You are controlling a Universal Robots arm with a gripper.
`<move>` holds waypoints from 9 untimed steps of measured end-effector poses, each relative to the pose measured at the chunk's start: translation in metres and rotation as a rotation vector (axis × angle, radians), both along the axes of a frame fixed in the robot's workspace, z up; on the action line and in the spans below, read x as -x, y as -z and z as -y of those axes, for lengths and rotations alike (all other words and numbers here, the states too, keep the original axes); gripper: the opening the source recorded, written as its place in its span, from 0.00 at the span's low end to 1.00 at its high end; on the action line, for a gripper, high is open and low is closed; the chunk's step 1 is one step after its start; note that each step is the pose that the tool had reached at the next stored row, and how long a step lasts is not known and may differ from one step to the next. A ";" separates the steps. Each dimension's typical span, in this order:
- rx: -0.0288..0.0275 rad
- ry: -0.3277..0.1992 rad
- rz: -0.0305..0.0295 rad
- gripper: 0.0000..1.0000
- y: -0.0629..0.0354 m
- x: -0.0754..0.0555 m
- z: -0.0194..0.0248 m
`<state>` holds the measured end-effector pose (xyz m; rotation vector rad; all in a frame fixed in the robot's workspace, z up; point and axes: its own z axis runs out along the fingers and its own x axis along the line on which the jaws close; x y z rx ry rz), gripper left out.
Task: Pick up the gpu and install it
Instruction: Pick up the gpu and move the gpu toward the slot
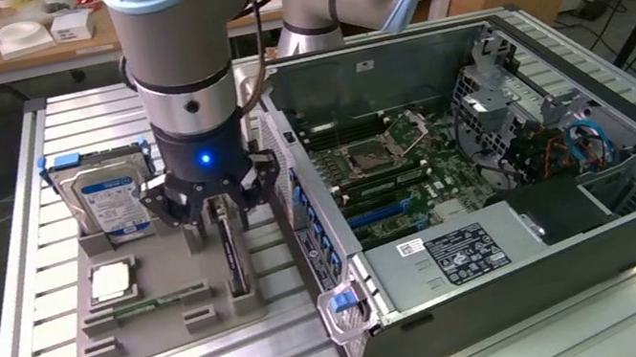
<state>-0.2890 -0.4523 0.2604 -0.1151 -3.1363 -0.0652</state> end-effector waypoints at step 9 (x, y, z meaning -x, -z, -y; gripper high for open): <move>0.0019 0.000 0.0000 0.53 0.0143 0.001 0.0000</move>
